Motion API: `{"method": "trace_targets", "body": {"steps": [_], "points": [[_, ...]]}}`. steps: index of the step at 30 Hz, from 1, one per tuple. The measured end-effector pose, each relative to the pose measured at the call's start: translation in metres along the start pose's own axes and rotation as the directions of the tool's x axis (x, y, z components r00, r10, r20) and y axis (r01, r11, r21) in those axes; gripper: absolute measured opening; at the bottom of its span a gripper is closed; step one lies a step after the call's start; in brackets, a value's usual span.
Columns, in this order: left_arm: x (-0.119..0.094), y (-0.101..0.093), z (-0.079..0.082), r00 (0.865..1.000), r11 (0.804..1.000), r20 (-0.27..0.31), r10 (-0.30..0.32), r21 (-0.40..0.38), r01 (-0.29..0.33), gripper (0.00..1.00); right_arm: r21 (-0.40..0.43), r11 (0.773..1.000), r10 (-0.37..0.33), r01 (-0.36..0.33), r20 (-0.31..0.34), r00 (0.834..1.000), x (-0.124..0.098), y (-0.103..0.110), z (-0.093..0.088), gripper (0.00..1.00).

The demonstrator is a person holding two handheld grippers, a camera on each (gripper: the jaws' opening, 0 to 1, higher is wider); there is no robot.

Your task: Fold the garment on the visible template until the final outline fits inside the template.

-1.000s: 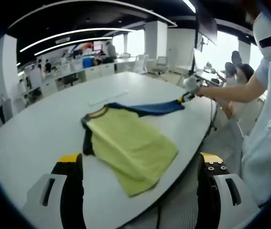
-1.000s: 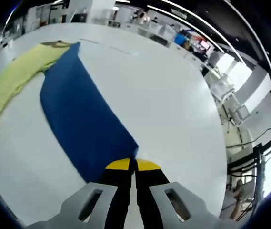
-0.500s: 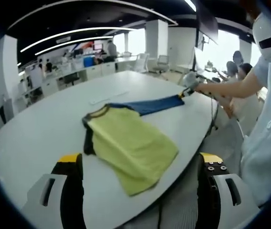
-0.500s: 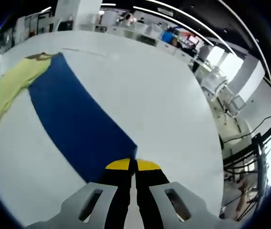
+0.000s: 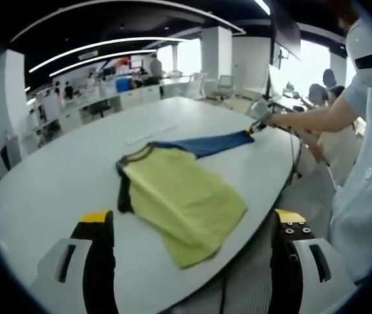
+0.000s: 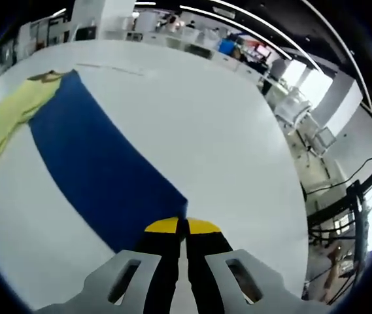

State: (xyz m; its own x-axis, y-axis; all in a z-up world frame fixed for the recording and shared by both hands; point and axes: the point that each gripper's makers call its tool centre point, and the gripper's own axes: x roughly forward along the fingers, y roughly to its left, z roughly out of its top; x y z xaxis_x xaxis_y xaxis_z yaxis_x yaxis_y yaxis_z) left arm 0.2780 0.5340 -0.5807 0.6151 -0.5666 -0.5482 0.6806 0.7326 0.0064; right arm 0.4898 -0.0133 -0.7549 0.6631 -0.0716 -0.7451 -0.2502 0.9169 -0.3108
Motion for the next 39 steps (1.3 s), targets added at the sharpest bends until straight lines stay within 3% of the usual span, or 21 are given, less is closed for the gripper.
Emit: {"method": "trace_targets", "body": {"steps": [26, 39], "points": [[0.001, 0.0, 0.002, 1.0, 1.0, -0.026, 0.016, -0.005, -0.016, 0.96, -0.006, 1.0, -0.03, 0.03, -0.011, 0.999, 0.015, -0.014, 0.003, 0.04], [0.002, 0.0, 0.004, 1.0, 1.0, -0.017, 0.007, 0.0, -0.007, 0.96, 0.03, 0.999, -0.012, 0.01, 0.046, 0.999, 0.013, -0.019, 0.016, 0.21]]}}
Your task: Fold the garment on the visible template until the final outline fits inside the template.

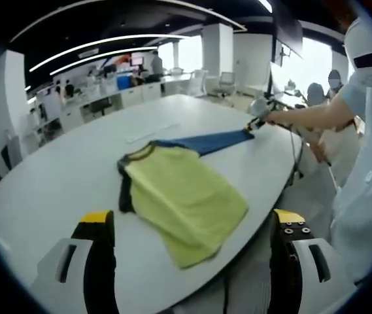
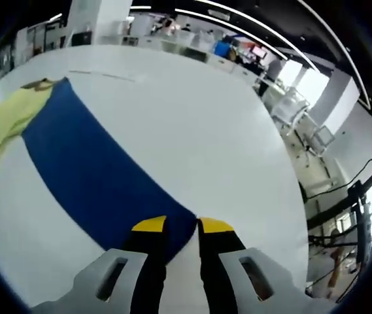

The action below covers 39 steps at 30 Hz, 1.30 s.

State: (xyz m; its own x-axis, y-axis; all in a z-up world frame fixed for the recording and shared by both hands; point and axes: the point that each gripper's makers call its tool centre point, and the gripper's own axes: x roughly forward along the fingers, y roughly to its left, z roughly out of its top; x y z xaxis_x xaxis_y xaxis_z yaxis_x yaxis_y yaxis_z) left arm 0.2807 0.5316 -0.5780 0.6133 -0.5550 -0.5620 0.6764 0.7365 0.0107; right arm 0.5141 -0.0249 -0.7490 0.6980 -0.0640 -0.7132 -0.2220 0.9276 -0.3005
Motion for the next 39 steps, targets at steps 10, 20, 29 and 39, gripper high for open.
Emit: {"method": "trace_targets", "body": {"steps": [10, 20, 29, 39], "points": [[-0.001, 0.0, 0.001, 1.0, 1.0, 0.016, 0.001, -0.001, 0.0, 0.95, -0.029, 0.999, 0.029, -0.028, 0.03, 0.999, -0.015, 0.019, 0.011, 0.38], [-0.003, 0.001, -0.001, 1.0, 1.0, 0.024, 0.0, -0.003, 0.0, 0.95, -0.04, 0.997, 0.073, -0.07, 0.065, 0.995, -0.026, 0.043, 0.022, 0.55], [-0.005, 0.001, -0.001, 0.999, 1.0, 0.034, 0.003, -0.006, -0.003, 0.95, -0.061, 0.994, 0.09, -0.085, 0.085, 0.992, -0.037, 0.054, 0.027, 0.7], [-0.007, 0.002, -0.001, 0.999, 1.0, 0.047, 0.002, -0.007, -0.001, 0.94, -0.089, 0.987, 0.14, -0.132, 0.098, 0.985, -0.049, 0.081, 0.033, 0.87]]}}
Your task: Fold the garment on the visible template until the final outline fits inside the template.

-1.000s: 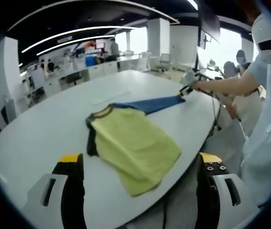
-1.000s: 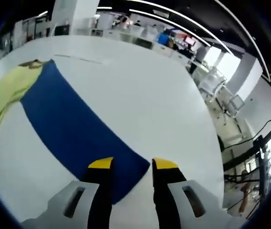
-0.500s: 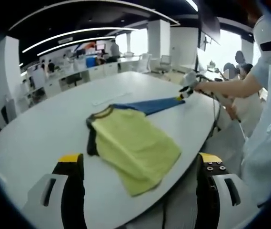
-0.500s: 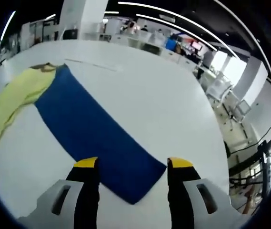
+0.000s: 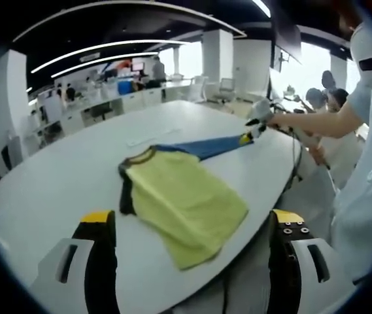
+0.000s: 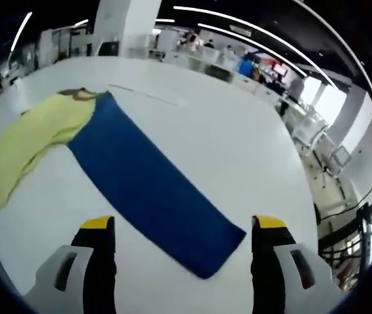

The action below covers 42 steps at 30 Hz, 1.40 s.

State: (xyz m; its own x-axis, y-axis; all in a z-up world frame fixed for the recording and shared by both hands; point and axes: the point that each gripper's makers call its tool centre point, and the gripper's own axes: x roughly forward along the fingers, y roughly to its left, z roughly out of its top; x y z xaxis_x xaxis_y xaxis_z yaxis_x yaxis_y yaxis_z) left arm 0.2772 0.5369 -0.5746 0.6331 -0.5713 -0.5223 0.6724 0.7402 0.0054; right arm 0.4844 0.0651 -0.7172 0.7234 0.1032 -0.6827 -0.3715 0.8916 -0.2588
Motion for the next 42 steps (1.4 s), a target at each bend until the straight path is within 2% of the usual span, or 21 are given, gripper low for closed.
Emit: {"method": "trace_targets", "body": {"steps": [4, 6, 10, 20, 30, 42], "points": [[-0.002, 0.002, -0.001, 1.0, 1.0, 0.006, 0.007, -0.006, -0.007, 0.95, 0.003, 1.0, 0.009, -0.009, 0.018, 1.0, 0.0, 0.004, 0.006, 0.95], [-0.003, 0.003, 0.0, 1.0, 1.0, 0.01, 0.015, -0.004, -0.015, 0.96, -0.018, 1.0, 0.015, -0.015, 0.022, 1.0, -0.002, 0.012, 0.009, 1.0], [-0.005, 0.004, 0.001, 1.0, 1.0, 0.025, 0.017, -0.008, -0.017, 0.96, -0.022, 0.999, 0.032, -0.031, 0.033, 0.999, -0.005, 0.016, 0.016, 1.0], [-0.005, 0.003, -0.002, 1.0, 1.0, 0.019, 0.006, -0.009, -0.006, 0.97, -0.037, 0.997, 0.068, -0.065, 0.073, 0.995, -0.017, 0.043, 0.03, 1.0], [-0.004, 0.002, -0.002, 1.0, 1.0, 0.021, -0.009, 0.0, 0.009, 0.99, -0.056, 0.991, 0.123, -0.117, 0.117, 0.985, -0.044, 0.092, 0.049, 1.0], [-0.005, 0.002, -0.004, 0.999, 1.0, 0.03, -0.021, -0.009, 0.021, 1.0, -0.108, 0.973, 0.219, -0.202, 0.172, 0.961, -0.078, 0.145, 0.073, 1.0]]}}
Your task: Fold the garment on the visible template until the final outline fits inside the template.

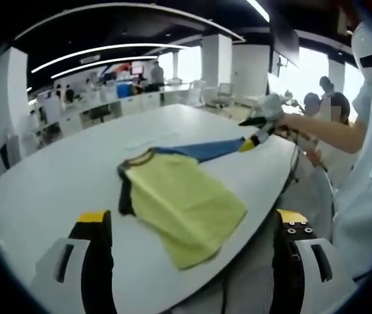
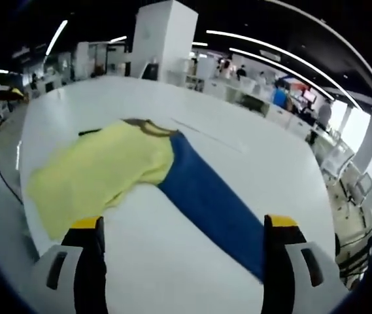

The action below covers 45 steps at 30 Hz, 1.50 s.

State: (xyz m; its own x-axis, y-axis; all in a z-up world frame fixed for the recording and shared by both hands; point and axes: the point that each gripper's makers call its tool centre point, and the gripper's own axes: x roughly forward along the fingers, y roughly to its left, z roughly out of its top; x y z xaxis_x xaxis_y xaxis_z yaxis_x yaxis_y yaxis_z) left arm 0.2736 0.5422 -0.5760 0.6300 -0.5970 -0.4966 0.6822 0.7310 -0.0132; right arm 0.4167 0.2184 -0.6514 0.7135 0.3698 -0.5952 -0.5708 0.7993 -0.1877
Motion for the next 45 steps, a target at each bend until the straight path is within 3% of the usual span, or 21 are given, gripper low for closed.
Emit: {"method": "trace_targets", "body": {"steps": [11, 22, 37, 45], "points": [[-0.002, 0.003, -0.004, 1.0, 1.0, 0.005, 0.0, -0.003, 0.0, 1.0, -0.051, 0.995, 0.084, -0.081, 0.053, 0.995, -0.017, 0.051, 0.026, 1.0], [-0.004, 0.005, -0.005, 1.0, 1.0, 0.013, -0.013, -0.002, 0.013, 1.0, -0.038, 0.99, 0.136, -0.132, 0.114, 0.984, -0.035, 0.091, 0.043, 1.0], [-0.005, 0.006, -0.008, 0.999, 1.0, 0.023, -0.027, 0.005, 0.027, 1.0, -0.03, 0.987, 0.159, -0.156, 0.115, 0.981, -0.057, 0.131, 0.037, 1.0], [-0.008, 0.011, -0.012, 1.0, 1.0, 0.02, -0.018, 0.006, 0.018, 0.99, -0.041, 0.988, 0.154, -0.15, 0.125, 0.98, -0.064, 0.138, 0.039, 1.0]]}}
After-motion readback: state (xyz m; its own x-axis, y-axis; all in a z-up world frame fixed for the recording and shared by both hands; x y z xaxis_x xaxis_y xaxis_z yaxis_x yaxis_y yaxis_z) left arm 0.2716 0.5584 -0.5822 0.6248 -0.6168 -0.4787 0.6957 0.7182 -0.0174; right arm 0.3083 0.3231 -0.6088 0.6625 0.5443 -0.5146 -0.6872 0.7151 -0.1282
